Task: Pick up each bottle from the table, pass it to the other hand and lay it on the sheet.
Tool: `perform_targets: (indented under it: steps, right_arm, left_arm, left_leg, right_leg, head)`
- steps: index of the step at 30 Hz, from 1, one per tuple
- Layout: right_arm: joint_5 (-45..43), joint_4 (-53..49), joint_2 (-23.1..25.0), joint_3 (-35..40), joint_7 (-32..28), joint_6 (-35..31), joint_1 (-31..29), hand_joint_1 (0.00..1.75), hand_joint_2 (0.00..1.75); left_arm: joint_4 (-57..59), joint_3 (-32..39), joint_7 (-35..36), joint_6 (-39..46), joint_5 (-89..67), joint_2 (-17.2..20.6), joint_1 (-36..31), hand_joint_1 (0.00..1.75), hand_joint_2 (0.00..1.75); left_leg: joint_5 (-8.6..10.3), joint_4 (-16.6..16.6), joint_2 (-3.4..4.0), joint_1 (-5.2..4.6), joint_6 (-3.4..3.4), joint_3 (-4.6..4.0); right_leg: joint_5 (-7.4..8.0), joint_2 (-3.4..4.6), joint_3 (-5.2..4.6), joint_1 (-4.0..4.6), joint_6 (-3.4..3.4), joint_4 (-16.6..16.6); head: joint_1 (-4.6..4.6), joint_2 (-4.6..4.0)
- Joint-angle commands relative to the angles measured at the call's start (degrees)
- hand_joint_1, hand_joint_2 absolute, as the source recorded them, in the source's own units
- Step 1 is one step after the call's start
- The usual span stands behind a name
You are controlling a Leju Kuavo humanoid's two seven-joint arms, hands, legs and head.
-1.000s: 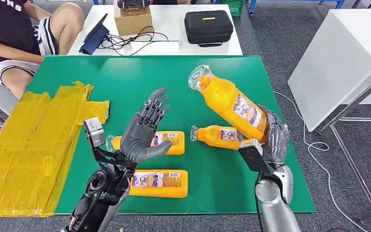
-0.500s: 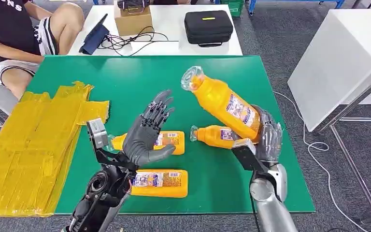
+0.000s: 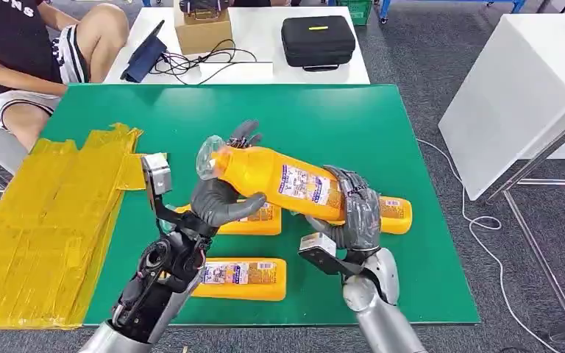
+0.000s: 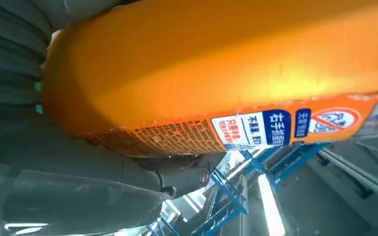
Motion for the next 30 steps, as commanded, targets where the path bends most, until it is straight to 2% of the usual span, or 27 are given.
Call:
perform_targets:
  steps: [1, 6, 10, 11, 12, 17, 20, 21, 24, 25, 30]
  right_arm:
    - [-3.34, 1.41, 0.04, 5.73, -4.3, -2.08, -2.76, 1.75, 1.75]
    - [-3.05, 2.74, -0.04, 7.01, -4.64, -2.08, -3.5, 1.71, 1.75]
    - [-2.27, 8.16, 0.82, 8.74, -2.83, -1.86, -6.16, 1.75, 1.75]
    - [-2.38, 9.84, 0.96, 9.25, -2.48, -1.97, -6.9, 1.69, 1.75]
    - [-2.44, 11.02, 1.1, 9.42, -2.26, -2.02, -7.39, 1.73, 1.75]
    - [-1.4, 20.08, 2.25, 11.16, -0.41, -2.03, -10.96, 1.71, 1.75]
    - [1.78, 24.33, 3.42, 9.76, 2.37, -2.08, -12.29, 1.71, 1.75]
    - [5.78, 24.5, 4.16, 6.61, 2.82, -2.08, -12.03, 1.73, 1.75]
    - [6.57, 26.03, 4.75, 4.85, 2.9, -2.08, -12.31, 1.71, 1.75]
    - [6.57, 26.03, 4.75, 4.85, 2.9, -2.08, -12.31, 1.71, 1.75]
    - [13.42, 28.29, 5.3, 1.45, 6.78, -2.08, -12.85, 1.71, 1.75]
  left_arm:
    - [13.91, 2.98, 0.82, 2.84, 3.45, -0.33, -5.55, 0.0, 1.75]
    - [14.42, 3.51, 1.0, 3.63, 4.25, -0.32, -5.52, 0.0, 1.75]
    - [14.99, 4.1, 0.77, 4.09, 4.94, -0.18, -5.27, 0.0, 1.75]
    - [14.31, 4.05, 0.54, 3.94, 4.89, -0.06, -4.81, 0.0, 1.75]
    - [13.73, 3.98, 0.44, 3.9, 4.82, 0.03, -4.47, 0.0, 1.75]
    - [10.55, 3.96, 0.3, 4.45, 4.61, 0.35, -2.92, 0.0, 1.75]
    - [9.19, 4.08, 0.07, 4.9, 4.4, 0.54, -2.27, 0.0, 1.75]
    - [8.62, 4.03, 0.0, 5.1, 4.31, 0.64, -2.01, 0.0, 1.75]
    - [7.35, 3.86, -0.28, 5.26, 4.08, 0.77, -1.51, 0.0, 1.75]
    - [7.35, 3.86, -0.28, 5.26, 4.08, 0.77, -1.51, 0.0, 1.75]
    - [5.62, 3.48, -0.43, 5.78, 3.85, 0.68, -1.11, 0.0, 1.75]
  left_leg:
    - [-0.06, -0.05, 0.14, -0.02, -0.03, 0.18]
    - [-0.07, -0.05, 0.19, -0.04, -0.06, 0.18]
    - [-0.05, -0.03, 0.18, -0.05, -0.05, 0.09]
    - [-0.1, -0.06, 0.34, -0.05, -0.09, 0.25]
    - [-0.15, -0.07, 0.41, -0.05, -0.11, 0.37]
    - [-0.1, -0.06, 0.31, -0.04, -0.06, 0.23]
    - [-0.15, -0.08, 0.38, -0.01, -0.08, 0.39]
    - [-0.11, -0.06, 0.33, -0.02, -0.06, 0.27]
    - [-0.14, -0.09, 0.25, 0.01, -0.08, 0.39]
    - [-0.06, -0.05, 0.12, 0.01, -0.05, 0.18]
    - [-0.05, -0.03, 0.08, 0.01, -0.03, 0.14]
  right_leg:
    - [-0.02, 0.07, 0.17, -0.01, 0.02, -0.04]
    - [-0.03, 0.1, 0.18, -0.01, 0.0, -0.03]
    - [0.0, 0.12, 0.1, -0.02, -0.01, -0.02]
    - [-0.01, 0.25, 0.2, -0.02, -0.01, -0.03]
    - [-0.04, 0.29, 0.3, -0.01, -0.02, -0.04]
    - [-0.02, 0.21, 0.19, 0.01, 0.0, -0.04]
    - [-0.06, 0.26, 0.35, 0.04, 0.0, -0.07]
    - [-0.03, 0.23, 0.24, 0.02, 0.01, -0.04]
    - [-0.09, 0.09, 0.39, 0.04, 0.01, -0.08]
    - [-0.07, 0.0, 0.17, 0.02, 0.01, -0.03]
    - [-0.05, -0.01, 0.16, 0.02, 0.02, -0.03]
  head:
    - [0.0, 0.0]
    - [0.05, 0.0]
    - [0.05, 0.0]
    - [0.02, 0.0]
    - [0.02, 0.0]
    - [0.0, 0.0]
    - [0.02, 0.0]
    - [0.02, 0.0]
    - [0.0, 0.0]
    - [-0.02, 0.0]
    - [0.05, 0.0]
